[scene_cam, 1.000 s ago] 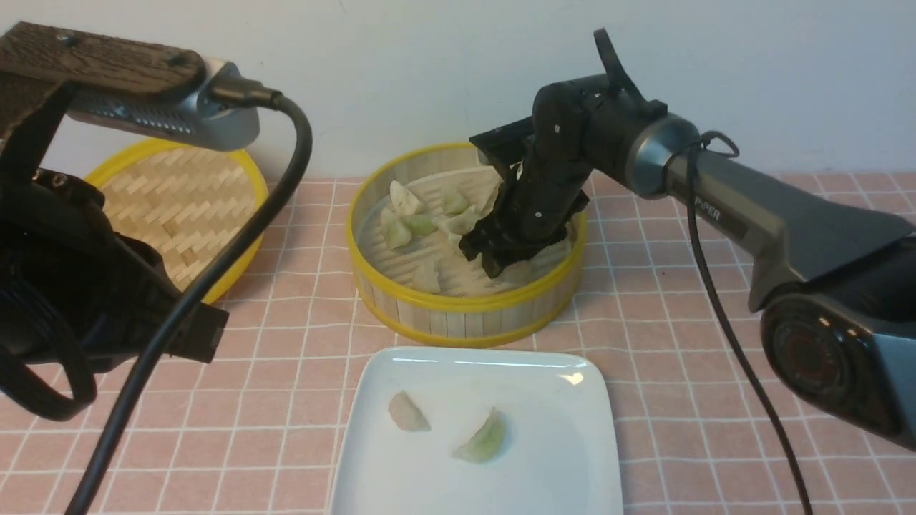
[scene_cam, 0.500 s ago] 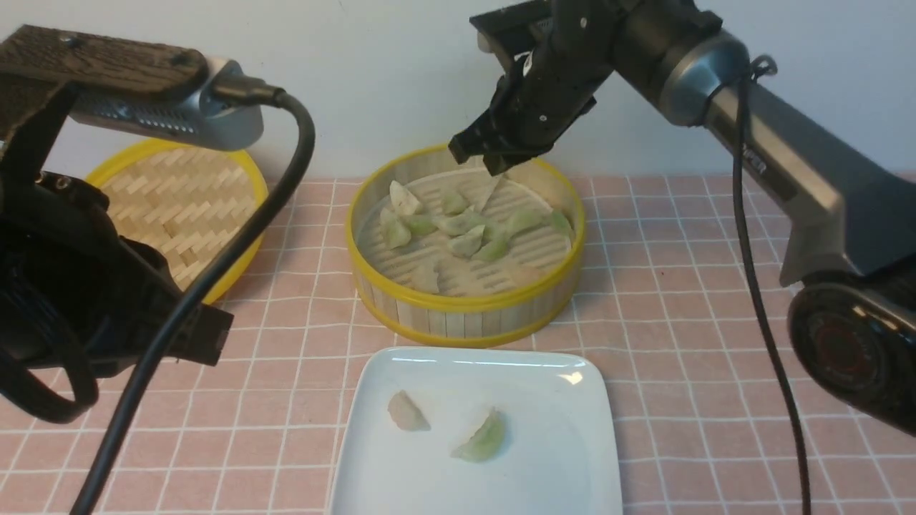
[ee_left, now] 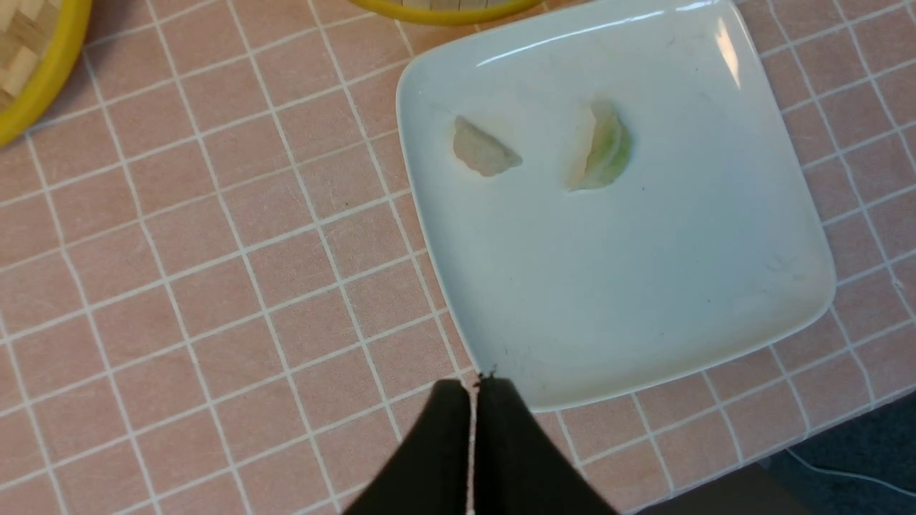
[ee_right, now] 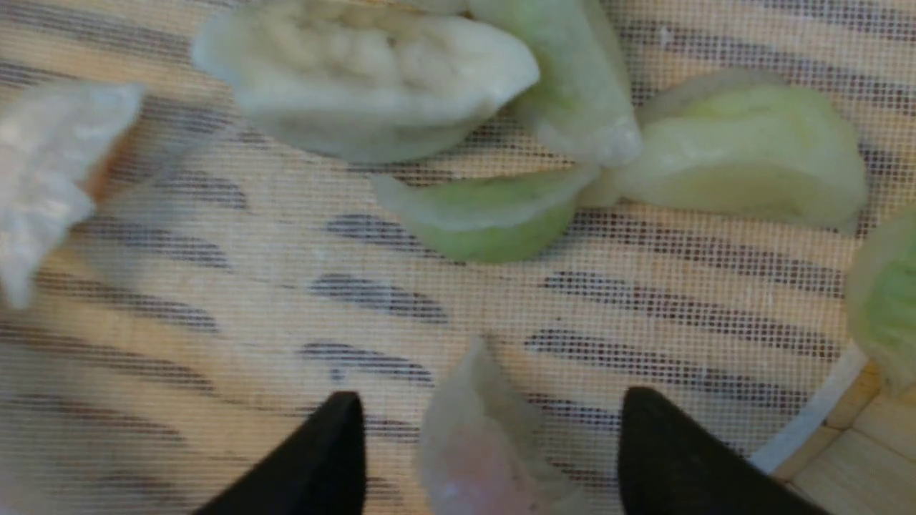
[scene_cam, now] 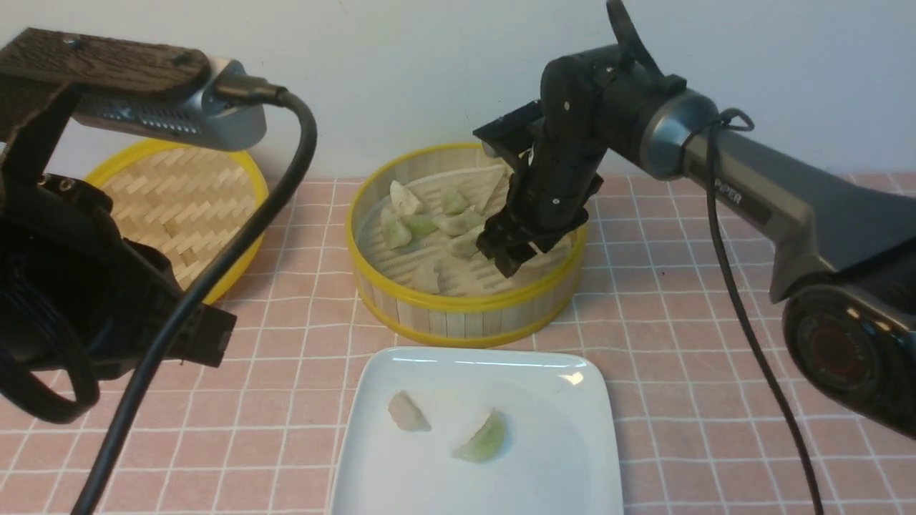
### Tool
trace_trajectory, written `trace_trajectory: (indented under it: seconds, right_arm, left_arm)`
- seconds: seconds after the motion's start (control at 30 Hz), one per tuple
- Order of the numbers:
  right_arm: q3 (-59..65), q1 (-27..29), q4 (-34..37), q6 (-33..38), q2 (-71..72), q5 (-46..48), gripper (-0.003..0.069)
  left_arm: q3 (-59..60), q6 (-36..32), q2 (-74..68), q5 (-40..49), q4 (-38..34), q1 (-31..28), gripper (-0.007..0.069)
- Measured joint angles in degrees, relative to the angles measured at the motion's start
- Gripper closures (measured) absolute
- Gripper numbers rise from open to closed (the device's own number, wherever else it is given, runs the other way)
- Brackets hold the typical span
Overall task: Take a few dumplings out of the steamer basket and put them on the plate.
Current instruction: Use the right arm to grab a dumpling from inside the steamer
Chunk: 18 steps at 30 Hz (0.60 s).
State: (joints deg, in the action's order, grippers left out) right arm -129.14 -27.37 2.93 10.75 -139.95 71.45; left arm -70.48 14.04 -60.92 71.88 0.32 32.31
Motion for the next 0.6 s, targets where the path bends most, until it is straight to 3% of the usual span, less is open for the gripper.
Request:
trace_trajectory:
  seconds: [0.07, 0.13, 0.17, 0.23, 0.27, 0.6]
  right_arm:
    - [-0.1, 0.0, -1.0, -0.1, -1.7, -0.4, 0.0188]
    - [-0.2, 0.0, -1.4, -1.0, -1.8, -0.5, 0.0237]
    - [-0.2, 0.0, -1.2, -1.5, -1.9, -0.5, 0.0277]
    - [-0.3, -0.1, -0.6, -2.3, -1.9, -0.5, 0.0442]
    - [-0.5, -0.1, -0.6, -2.4, -1.9, -0.5, 0.0473]
    - [-2.1, 0.0, -0.2, -4.5, 4.3, -0.1, 0.0486]
  left_arm:
    - [0.0, 0.0, 0.0, 0.0, 0.0, 0.0, 0.0631]
    - [0.0, 0.0, 0.0, 0.0, 0.0, 0.0, 0.0631]
    - [0.0, 0.0, 0.0, 0.0, 0.0, 0.0, 0.0631]
    - [0.0, 0.0, 0.0, 0.0, 0.0, 0.0, 0.0631]
    - [0.0, 0.0, 0.0, 0.0, 0.0, 0.0, 0.0631]
    - [0.0, 0.0, 0.0, 0.0, 0.0, 0.0, 0.0631]
